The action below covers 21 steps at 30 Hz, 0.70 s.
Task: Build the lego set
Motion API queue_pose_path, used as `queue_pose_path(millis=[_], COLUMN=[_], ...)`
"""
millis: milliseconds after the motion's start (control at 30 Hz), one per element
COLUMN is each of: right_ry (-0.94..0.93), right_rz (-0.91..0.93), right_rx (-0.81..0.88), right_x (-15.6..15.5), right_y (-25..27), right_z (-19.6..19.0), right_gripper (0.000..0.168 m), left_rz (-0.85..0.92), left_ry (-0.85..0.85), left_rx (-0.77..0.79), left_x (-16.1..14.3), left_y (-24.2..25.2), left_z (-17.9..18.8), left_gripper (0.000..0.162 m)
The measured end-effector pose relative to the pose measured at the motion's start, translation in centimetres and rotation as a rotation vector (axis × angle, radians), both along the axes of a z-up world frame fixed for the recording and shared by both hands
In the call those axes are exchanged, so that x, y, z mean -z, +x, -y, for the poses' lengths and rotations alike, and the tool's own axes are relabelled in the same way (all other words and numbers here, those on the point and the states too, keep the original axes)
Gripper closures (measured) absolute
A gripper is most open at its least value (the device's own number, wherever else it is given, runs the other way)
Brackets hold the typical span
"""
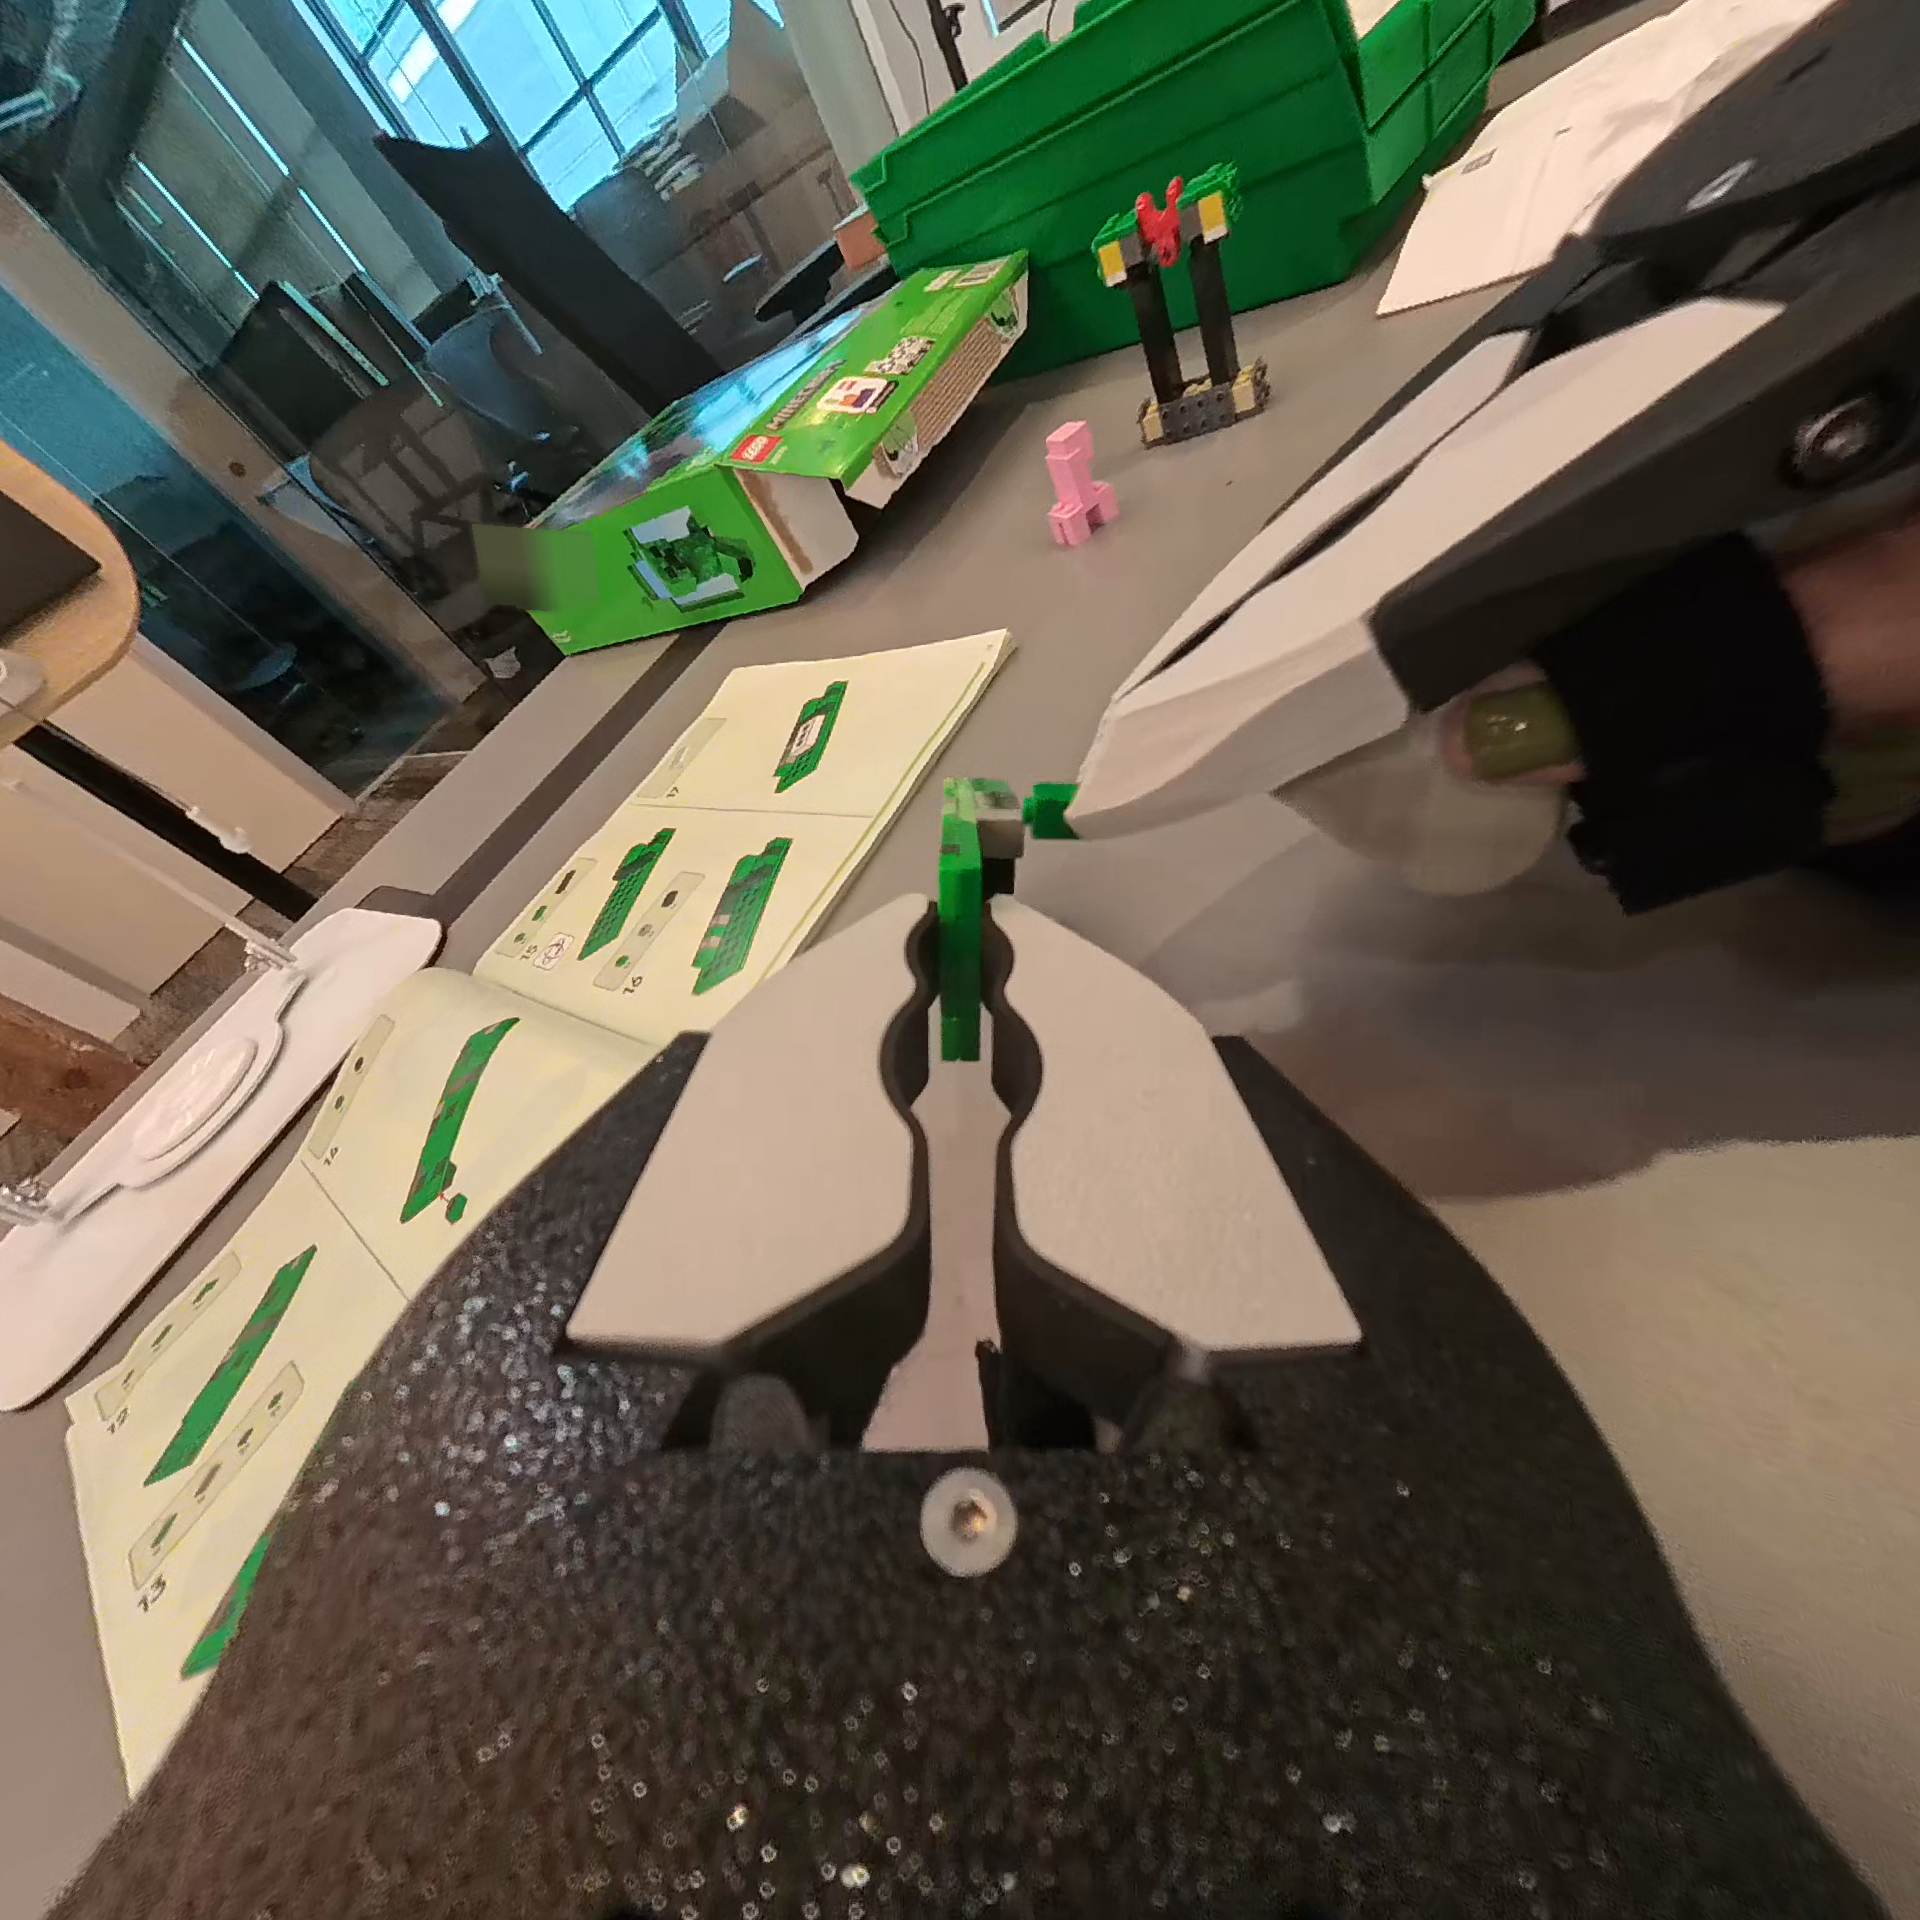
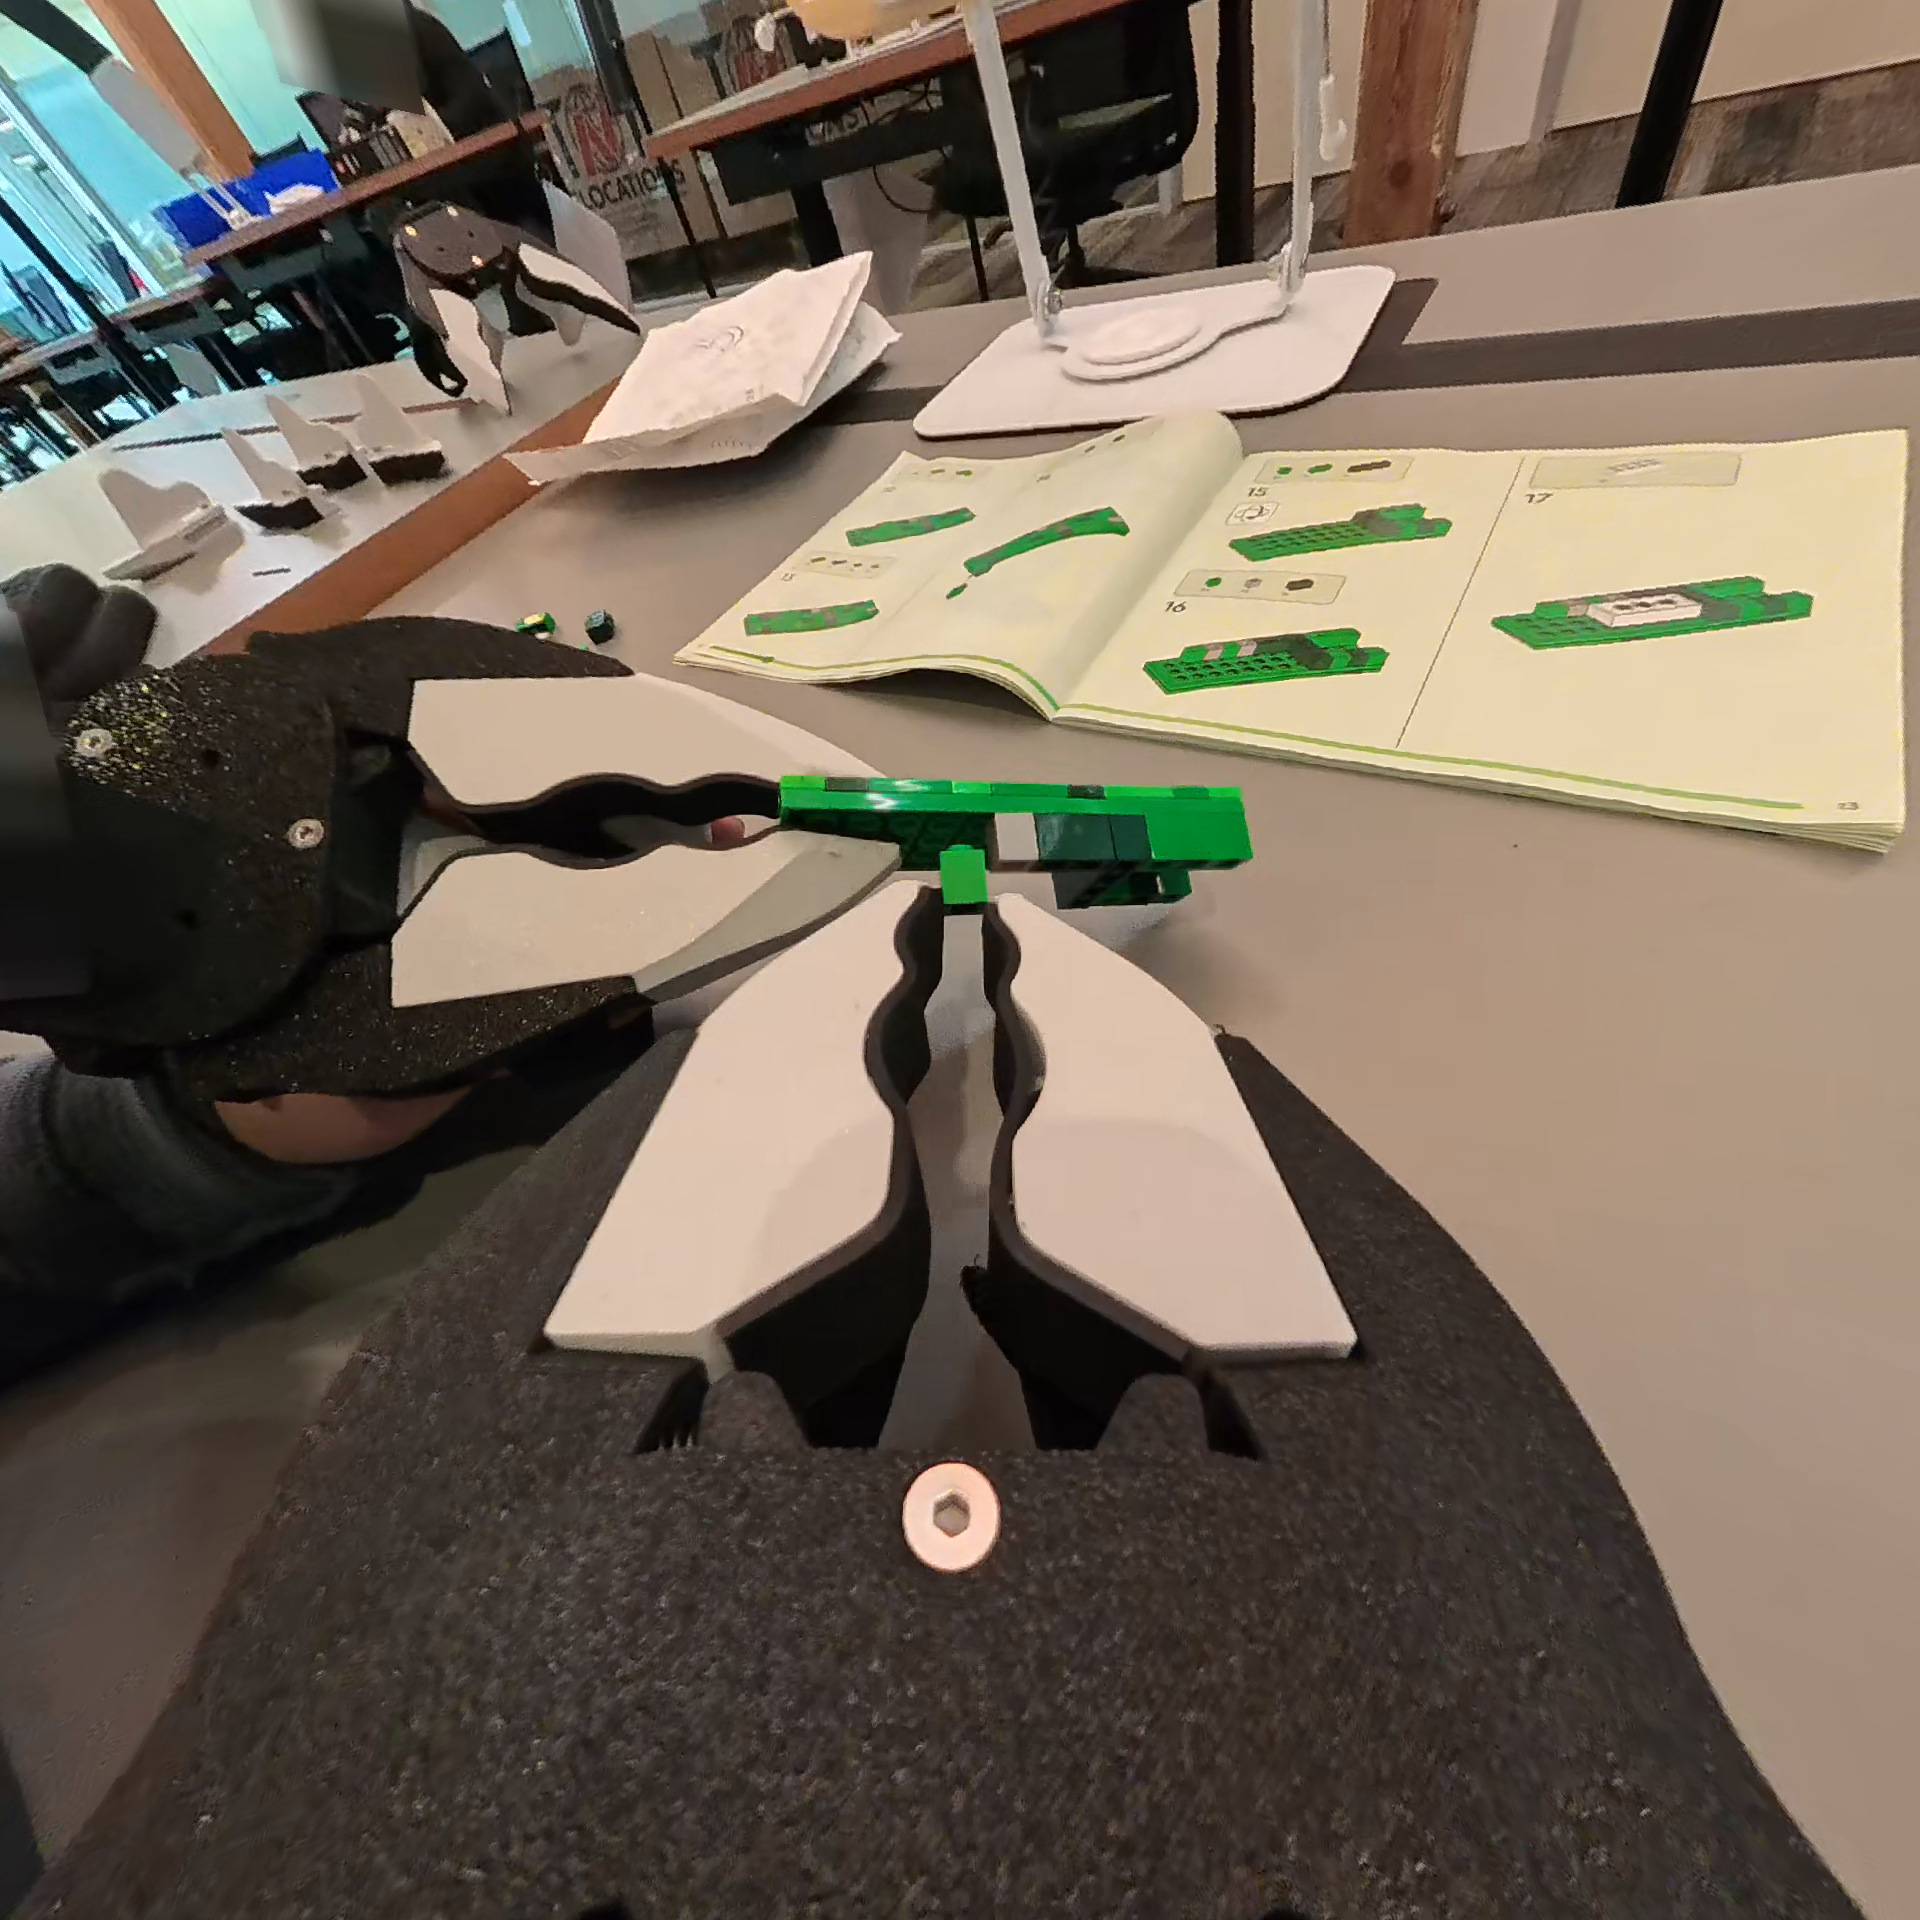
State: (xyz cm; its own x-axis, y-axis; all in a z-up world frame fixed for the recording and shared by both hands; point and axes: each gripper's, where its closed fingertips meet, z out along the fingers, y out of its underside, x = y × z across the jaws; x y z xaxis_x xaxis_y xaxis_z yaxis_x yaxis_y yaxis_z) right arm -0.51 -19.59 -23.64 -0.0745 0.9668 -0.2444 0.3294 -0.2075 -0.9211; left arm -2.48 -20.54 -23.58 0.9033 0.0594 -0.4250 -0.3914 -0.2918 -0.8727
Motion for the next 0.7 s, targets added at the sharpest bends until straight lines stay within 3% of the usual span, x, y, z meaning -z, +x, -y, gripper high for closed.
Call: queue_pose_path(millis=[700], right_ry=[0.014], right_rz=[-0.036], right_rx=[0.043], right_x=[-0.4], right_y=[0.0], right_z=[-0.1], right_gripper=[0.161], left_rz=[-0.052], left_ry=[0.052], left_rx=[0.062], left_x=[-0.7], left_y=[1.2], left_z=[0.0], left_gripper=[0.156])
